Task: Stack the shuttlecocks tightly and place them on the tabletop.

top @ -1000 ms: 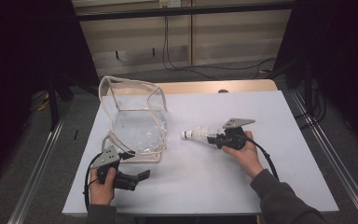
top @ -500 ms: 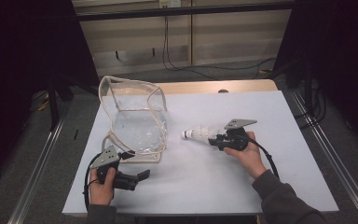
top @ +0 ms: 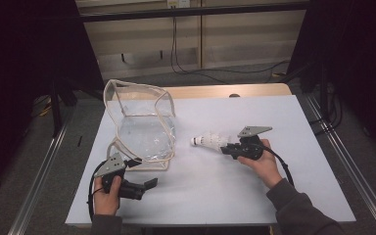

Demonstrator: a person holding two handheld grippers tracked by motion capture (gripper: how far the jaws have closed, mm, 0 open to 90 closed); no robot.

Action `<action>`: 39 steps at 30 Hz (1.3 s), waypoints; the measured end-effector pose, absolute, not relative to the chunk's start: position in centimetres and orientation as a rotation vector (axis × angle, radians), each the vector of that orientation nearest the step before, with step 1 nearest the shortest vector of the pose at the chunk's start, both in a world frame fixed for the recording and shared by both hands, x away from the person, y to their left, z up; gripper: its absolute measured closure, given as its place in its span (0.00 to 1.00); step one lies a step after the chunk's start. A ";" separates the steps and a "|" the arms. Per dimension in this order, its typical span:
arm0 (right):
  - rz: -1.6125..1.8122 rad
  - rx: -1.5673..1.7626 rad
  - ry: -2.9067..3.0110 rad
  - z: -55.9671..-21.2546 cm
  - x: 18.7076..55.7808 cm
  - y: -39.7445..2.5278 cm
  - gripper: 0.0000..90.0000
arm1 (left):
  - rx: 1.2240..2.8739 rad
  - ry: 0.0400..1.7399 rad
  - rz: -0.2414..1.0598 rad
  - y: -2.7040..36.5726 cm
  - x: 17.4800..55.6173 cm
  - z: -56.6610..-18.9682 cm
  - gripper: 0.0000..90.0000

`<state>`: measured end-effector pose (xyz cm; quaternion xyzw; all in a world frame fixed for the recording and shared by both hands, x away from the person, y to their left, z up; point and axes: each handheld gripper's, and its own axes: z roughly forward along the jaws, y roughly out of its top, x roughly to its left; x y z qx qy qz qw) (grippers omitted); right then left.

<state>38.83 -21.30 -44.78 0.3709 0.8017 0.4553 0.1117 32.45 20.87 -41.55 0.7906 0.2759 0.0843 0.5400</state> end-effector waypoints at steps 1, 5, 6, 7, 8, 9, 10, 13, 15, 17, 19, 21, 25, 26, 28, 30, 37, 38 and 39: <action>1.335 1.082 2.356 -44.8 38.8 -21.3 0.94 | 1.882 0.654 0.198 20.9 32.5 -41.5 0.03; 1.364 1.063 2.358 -44.8 39.0 -21.3 1.00 | 1.879 0.655 0.200 20.9 32.4 -41.5 0.03; 1.366 1.060 2.357 -44.8 39.0 -21.3 1.00 | 1.882 0.654 0.199 20.9 32.5 -41.5 0.03; 1.376 1.058 2.356 -44.8 39.0 -21.3 1.00 | 1.879 0.654 0.201 20.9 32.5 -41.5 0.03; 1.384 1.054 2.353 -44.8 39.1 -21.3 1.00 | 1.879 0.656 0.200 20.9 32.4 -41.5 0.03; 1.389 1.054 2.354 -44.8 39.1 -21.3 1.00 | 1.879 0.655 0.201 20.9 32.5 -41.5 0.03; 1.391 1.053 2.353 -44.8 39.1 -21.2 1.00 | 1.879 0.655 0.201 20.9 32.5 -41.6 0.03; 1.398 1.046 2.354 -44.8 39.2 -21.2 1.00 | 1.878 0.657 0.201 20.8 32.4 -41.6 0.03; 1.396 1.047 2.351 -44.8 39.3 -21.1 1.00 | 1.877 0.657 0.201 20.8 32.4 -41.6 0.03; 1.397 1.051 2.349 -44.9 39.3 -21.1 1.00 | 1.879 0.655 0.204 20.9 32.4 -41.5 0.03; 1.395 1.051 2.346 -44.9 39.3 -20.9 1.00 | 1.880 0.655 0.203 20.9 32.4 -41.5 0.03; 1.400 1.049 2.343 -45.0 39.3 -20.8 1.00 | 1.879 0.655 0.204 20.9 32.4 -41.5 0.03; 1.402 1.056 2.342 -45.0 39.3 -20.8 1.00 | 1.878 0.657 0.202 20.9 32.4 -41.6 0.03; 1.400 1.056 2.342 -45.0 39.3 -20.8 1.00 | 1.878 0.656 0.202 20.9 32.5 -41.6 0.03; 1.400 1.056 2.341 -45.0 39.3 -20.7 1.00 | 1.878 0.656 0.202 20.9 32.4 -41.6 0.03; 1.399 1.059 2.339 -45.1 39.3 -20.7 1.00 | 1.879 0.654 0.203 20.9 32.5 -41.5 0.03; 1.395 1.051 2.350 -45.2 39.3 -20.6 1.00 | 1.881 0.655 0.200 20.9 32.5 -41.5 0.03; 1.393 1.051 2.353 -45.2 39.3 -20.6 0.99 | 1.882 0.654 0.200 20.9 32.5 -41.5 0.03; 1.392 1.050 2.351 -45.2 39.3 -20.6 0.99 | 1.882 0.655 0.201 20.9 32.5 -41.5 0.03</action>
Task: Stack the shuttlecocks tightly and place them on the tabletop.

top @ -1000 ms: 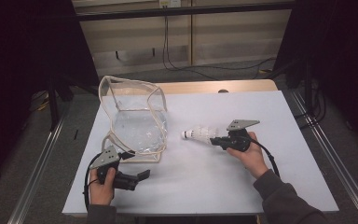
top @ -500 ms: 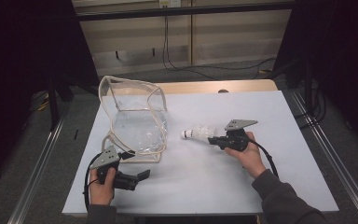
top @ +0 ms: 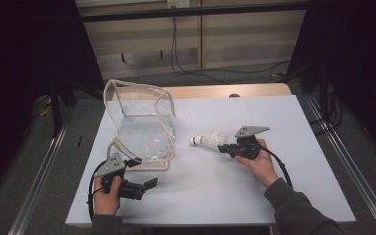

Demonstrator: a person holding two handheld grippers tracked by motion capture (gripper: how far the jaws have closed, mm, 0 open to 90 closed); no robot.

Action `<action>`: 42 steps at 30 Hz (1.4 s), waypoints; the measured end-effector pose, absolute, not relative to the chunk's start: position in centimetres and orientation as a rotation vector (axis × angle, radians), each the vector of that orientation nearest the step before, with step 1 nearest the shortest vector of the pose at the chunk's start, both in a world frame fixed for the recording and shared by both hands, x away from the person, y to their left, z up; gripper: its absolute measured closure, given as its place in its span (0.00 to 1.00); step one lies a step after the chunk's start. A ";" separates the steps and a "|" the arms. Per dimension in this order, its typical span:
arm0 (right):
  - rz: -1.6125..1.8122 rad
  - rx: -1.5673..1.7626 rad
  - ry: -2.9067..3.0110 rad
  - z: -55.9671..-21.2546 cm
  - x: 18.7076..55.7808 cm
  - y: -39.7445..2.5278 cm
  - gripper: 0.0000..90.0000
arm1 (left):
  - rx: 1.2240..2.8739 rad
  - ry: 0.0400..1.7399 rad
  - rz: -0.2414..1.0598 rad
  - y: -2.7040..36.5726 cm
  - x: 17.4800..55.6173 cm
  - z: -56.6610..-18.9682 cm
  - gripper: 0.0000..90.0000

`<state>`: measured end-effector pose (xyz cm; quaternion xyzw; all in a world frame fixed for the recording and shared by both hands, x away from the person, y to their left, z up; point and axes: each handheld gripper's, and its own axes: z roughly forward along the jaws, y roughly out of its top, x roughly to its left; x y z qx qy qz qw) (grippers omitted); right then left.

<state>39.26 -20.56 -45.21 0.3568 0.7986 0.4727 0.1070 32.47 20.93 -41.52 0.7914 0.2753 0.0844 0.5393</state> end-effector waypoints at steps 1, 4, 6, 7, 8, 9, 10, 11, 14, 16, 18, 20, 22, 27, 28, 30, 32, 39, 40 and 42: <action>1.393 1.054 2.348 -45.2 39.3 -20.6 0.98 | 1.881 0.655 0.201 20.9 32.5 -41.5 0.03; 1.392 1.057 2.351 -45.2 39.3 -20.6 0.95 | 1.881 0.655 0.200 20.9 32.5 -41.5 0.03; 1.380 1.068 2.347 -45.3 39.3 -20.5 0.90 | 1.881 0.655 0.200 20.9 32.5 -41.5 0.03; 1.380 1.069 2.348 -45.3 39.3 -20.5 0.88 | 1.880 0.655 0.199 20.9 32.5 -41.5 0.03; 1.379 1.072 2.347 -45.3 39.3 -20.5 0.87 | 1.878 0.657 0.199 20.9 32.5 -41.5 0.03; 1.375 1.074 2.347 -45.3 39.3 -20.5 0.86 | 1.875 0.658 0.198 20.9 32.5 -41.5 0.03; 1.375 1.076 2.346 -45.3 39.3 -20.5 0.84 | 1.877 0.658 0.199 20.9 32.5 -41.5 0.03; 1.374 1.079 2.342 -45.3 39.3 -20.5 0.82 | 1.878 0.658 0.200 21.0 32.5 -41.5 0.03; 1.375 1.089 2.337 -45.3 39.3 -20.5 0.75 | 1.879 0.658 0.204 20.9 32.5 -41.5 0.03; 1.369 1.091 2.338 -45.3 39.3 -20.5 0.70 | 1.878 0.661 0.204 20.9 32.5 -41.6 0.03; 1.368 1.106 2.334 -45.3 39.4 -20.5 0.66 | 1.878 0.655 0.199 20.9 32.5 -41.6 0.03; 1.367 1.105 2.337 -45.4 39.4 -20.5 0.64 | 1.879 0.657 0.200 20.9 32.5 -41.5 0.03; 1.371 1.108 2.332 -45.3 39.4 -20.4 0.62 | 1.879 0.657 0.200 20.9 32.5 -41.5 0.03; 1.374 1.111 2.318 -45.3 39.4 -20.2 0.59 | 1.879 0.656 0.200 20.9 32.5 -41.5 0.03; 1.374 1.107 2.313 -45.3 39.5 -20.2 0.58 | 1.880 0.655 0.200 20.9 32.5 -41.5 0.03; 1.375 1.118 2.304 -45.3 39.5 -20.1 0.56 | 1.879 0.653 0.200 20.9 32.5 -41.5 0.03; 1.376 1.119 2.301 -45.3 39.6 -20.1 0.56 | 1.874 0.657 0.199 20.9 32.4 -41.5 0.03; 1.378 1.128 2.290 -45.0 39.7 -19.7 0.51 | 1.877 0.655 0.200 21.0 32.4 -41.5 0.03; 1.383 1.134 2.288 -45.0 39.7 -19.7 0.50 | 1.878 0.654 0.201 21.0 32.4 -41.5 0.03; 1.378 1.130 2.287 -45.0 39.8 -19.6 0.49 | 1.874 0.657 0.200 20.9 32.4 -41.5 0.03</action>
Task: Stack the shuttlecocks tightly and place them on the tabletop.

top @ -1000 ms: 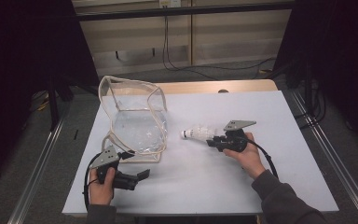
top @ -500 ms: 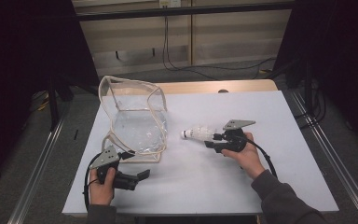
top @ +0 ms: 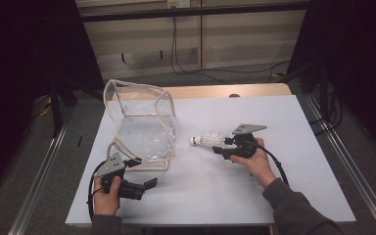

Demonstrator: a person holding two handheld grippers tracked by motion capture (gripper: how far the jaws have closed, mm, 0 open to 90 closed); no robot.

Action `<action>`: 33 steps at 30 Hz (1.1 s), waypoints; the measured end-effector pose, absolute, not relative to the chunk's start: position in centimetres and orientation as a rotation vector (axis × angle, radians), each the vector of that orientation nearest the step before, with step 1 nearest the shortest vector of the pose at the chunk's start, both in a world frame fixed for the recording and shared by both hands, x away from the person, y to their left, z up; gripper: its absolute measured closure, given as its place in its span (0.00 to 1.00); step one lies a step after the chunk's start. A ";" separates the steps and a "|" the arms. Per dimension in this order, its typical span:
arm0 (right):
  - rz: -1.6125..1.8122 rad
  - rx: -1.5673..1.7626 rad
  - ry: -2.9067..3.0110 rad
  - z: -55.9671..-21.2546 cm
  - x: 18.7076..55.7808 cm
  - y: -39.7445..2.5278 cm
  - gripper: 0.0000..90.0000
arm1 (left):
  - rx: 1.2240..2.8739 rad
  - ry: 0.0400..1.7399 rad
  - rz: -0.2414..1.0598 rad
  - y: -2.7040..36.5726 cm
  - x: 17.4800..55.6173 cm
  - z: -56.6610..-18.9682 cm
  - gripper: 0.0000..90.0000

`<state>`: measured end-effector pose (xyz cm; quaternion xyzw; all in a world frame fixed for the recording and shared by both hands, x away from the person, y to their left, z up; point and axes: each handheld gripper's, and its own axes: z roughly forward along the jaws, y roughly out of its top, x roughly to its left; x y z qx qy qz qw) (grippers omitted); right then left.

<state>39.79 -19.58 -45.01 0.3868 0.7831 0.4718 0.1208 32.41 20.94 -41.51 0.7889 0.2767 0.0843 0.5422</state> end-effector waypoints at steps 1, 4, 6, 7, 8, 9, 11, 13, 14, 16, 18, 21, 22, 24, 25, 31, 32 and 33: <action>1.376 1.131 2.286 -45.0 39.8 -19.5 0.49 | 1.877 0.654 0.201 21.0 32.4 -41.5 0.03; 1.371 1.129 2.285 -45.0 39.9 -19.4 0.47 | 1.877 0.653 0.199 20.9 32.4 -41.5 0.03; 1.364 1.134 2.287 -45.0 39.9 -19.4 0.45 | 1.878 0.656 0.199 20.9 32.4 -41.5 0.03; 1.368 1.137 2.286 -45.0 39.9 -19.3 0.45 | 1.877 0.655 0.200 21.0 32.4 -41.5 0.03; 1.365 1.136 2.287 -45.0 40.0 -19.3 0.44 | 1.877 0.654 0.200 21.0 32.4 -41.5 0.03; 1.364 1.140 2.289 -45.0 40.0 -19.3 0.43 | 1.878 0.656 0.198 20.9 32.4 -41.5 0.03; 1.366 1.141 2.291 -45.0 40.0 -19.1 0.41 | 1.876 0.653 0.200 20.9 32.4 -41.6 0.03; 1.353 1.140 2.293 -45.0 40.0 -18.9 0.39 | 1.878 0.655 0.199 20.9 32.4 -41.5 0.03; 1.354 1.144 2.291 -45.0 40.0 -18.8 0.39 | 1.879 0.655 0.201 21.0 32.4 -41.5 0.03; 1.344 1.149 2.289 -45.0 40.1 -18.8 0.37 | 1.878 0.655 0.200 21.0 32.4 -41.5 0.03; 1.347 1.161 2.282 -45.0 40.1 -18.7 0.36 | 1.877 0.653 0.201 20.9 32.4 -41.5 0.03; 1.339 1.166 2.285 -45.1 40.2 -18.5 0.33 | 1.877 0.654 0.202 21.0 32.4 -41.5 0.03; 1.338 1.167 2.285 -45.2 40.3 -18.4 0.33 | 1.878 0.654 0.201 20.9 32.4 -41.5 0.03; 1.333 1.170 2.285 -45.2 40.3 -18.2 0.31 | 1.875 0.655 0.200 20.9 32.4 -41.6 0.03; 1.330 1.172 2.285 -45.2 40.3 -18.1 0.30 | 1.874 0.655 0.201 20.9 32.4 -41.6 0.03; 1.316 1.180 2.288 -45.3 40.5 -17.8 0.27 | 1.873 0.656 0.199 21.0 32.4 -41.6 0.03; 1.314 1.181 2.288 -45.3 40.5 -17.8 0.27 | 1.872 0.662 0.204 21.0 32.4 -41.6 0.03; 1.313 1.185 2.287 -45.4 40.5 -17.7 0.26 | 1.872 0.662 0.205 21.0 32.4 -41.6 0.03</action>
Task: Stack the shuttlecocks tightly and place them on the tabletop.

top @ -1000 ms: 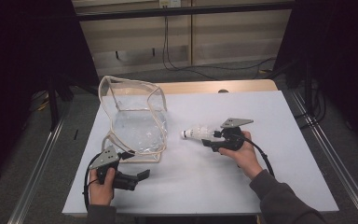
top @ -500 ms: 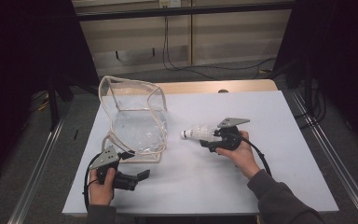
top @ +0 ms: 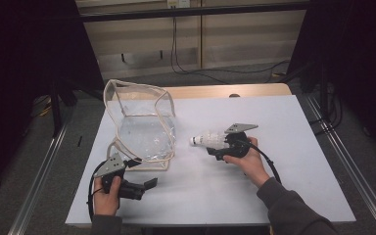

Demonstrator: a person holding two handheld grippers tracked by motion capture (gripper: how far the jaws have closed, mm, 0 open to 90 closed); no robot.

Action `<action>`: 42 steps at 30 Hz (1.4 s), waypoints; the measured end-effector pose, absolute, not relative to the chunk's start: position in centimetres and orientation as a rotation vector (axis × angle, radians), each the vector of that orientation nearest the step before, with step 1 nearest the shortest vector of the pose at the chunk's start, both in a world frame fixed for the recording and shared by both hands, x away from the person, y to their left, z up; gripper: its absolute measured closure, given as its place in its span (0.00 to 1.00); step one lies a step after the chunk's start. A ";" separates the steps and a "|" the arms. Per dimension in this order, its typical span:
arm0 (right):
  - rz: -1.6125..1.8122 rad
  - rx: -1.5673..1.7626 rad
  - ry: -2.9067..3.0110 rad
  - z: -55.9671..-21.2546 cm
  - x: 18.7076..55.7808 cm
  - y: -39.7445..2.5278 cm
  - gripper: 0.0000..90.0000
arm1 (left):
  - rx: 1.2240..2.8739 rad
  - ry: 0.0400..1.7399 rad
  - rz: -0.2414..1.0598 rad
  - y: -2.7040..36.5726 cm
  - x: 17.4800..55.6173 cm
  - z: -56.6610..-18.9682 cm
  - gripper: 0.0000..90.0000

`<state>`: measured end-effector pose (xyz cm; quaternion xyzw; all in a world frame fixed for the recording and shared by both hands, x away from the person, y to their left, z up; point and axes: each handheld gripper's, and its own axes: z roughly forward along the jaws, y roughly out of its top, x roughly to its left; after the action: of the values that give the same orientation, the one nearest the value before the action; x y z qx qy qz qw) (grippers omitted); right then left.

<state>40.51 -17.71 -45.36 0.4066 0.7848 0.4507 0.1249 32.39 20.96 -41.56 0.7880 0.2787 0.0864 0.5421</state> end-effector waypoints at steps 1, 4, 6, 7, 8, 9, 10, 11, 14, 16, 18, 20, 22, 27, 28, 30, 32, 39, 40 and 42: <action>1.315 1.184 2.287 -45.4 40.5 -17.7 0.26 | 1.873 0.660 0.206 21.0 32.4 -41.5 0.03; 1.310 1.184 2.288 -45.4 40.6 -17.4 0.24 | 1.873 0.661 0.206 21.0 32.4 -41.6 0.03; 1.310 1.186 2.286 -45.4 40.6 -17.3 0.24 | 1.873 0.660 0.206 21.0 32.4 -41.6 0.03; 1.309 1.188 2.285 -45.4 40.6 -17.3 0.24 | 1.873 0.660 0.205 21.0 32.4 -41.6 0.03; 1.311 1.198 2.286 -45.4 40.6 -17.2 0.24 | 1.872 0.660 0.205 21.0 32.4 -41.6 0.03; 1.309 1.202 2.286 -45.4 40.7 -17.2 0.24 | 1.872 0.661 0.205 21.0 32.4 -41.6 0.03; 1.304 1.203 2.288 -45.5 40.7 -17.1 0.24 | 1.872 0.660 0.205 21.0 32.4 -41.6 0.03; 1.302 1.203 2.287 -45.5 40.7 -17.1 0.24 | 1.871 0.661 0.205 21.0 32.4 -41.6 0.03; 1.297 1.213 2.280 -45.5 40.8 -17.0 0.25 | 1.871 0.661 0.204 21.0 32.4 -41.6 0.03; 1.299 1.217 2.279 -45.5 40.9 -17.0 0.27 | 1.872 0.661 0.204 21.0 32.4 -41.6 0.03; 1.295 1.216 2.277 -45.5 40.9 -16.9 0.28 | 1.872 0.662 0.204 21.0 32.4 -41.6 0.03; 1.296 1.216 2.278 -45.6 40.9 -16.8 0.29 | 1.873 0.662 0.206 21.0 32.4 -41.6 0.03; 1.291 1.217 2.277 -45.6 41.0 -16.8 0.29 | 1.872 0.662 0.204 21.0 32.4 -41.6 0.03; 1.280 1.210 2.275 -45.5 41.0 -16.5 0.38 | 1.869 0.660 0.201 21.1 32.5 -41.6 0.03; 1.282 1.210 2.271 -45.5 41.1 -16.5 0.39 | 1.869 0.660 0.201 21.1 32.5 -41.6 0.03; 1.276 1.213 2.270 -45.6 41.1 -16.5 0.42 | 1.871 0.659 0.199 21.1 32.5 -41.6 0.03; 1.275 1.214 2.267 -45.6 41.1 -16.5 0.45 | 1.873 0.658 0.200 21.1 32.5 -41.6 0.03; 1.282 1.215 2.260 -45.7 41.2 -16.3 0.53 | 1.872 0.661 0.200 21.1 32.5 -41.6 0.03; 1.284 1.217 2.259 -45.7 41.1 -16.3 0.55 | 1.871 0.661 0.200 21.1 32.5 -41.6 0.03; 1.282 1.214 2.261 -45.7 41.1 -16.2 0.55 | 1.871 0.661 0.202 21.1 32.5 -41.6 0.03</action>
<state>41.14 -16.22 -45.74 0.4193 0.7808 0.4427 0.1362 32.48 21.08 -41.65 0.7881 0.2782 0.0850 0.5425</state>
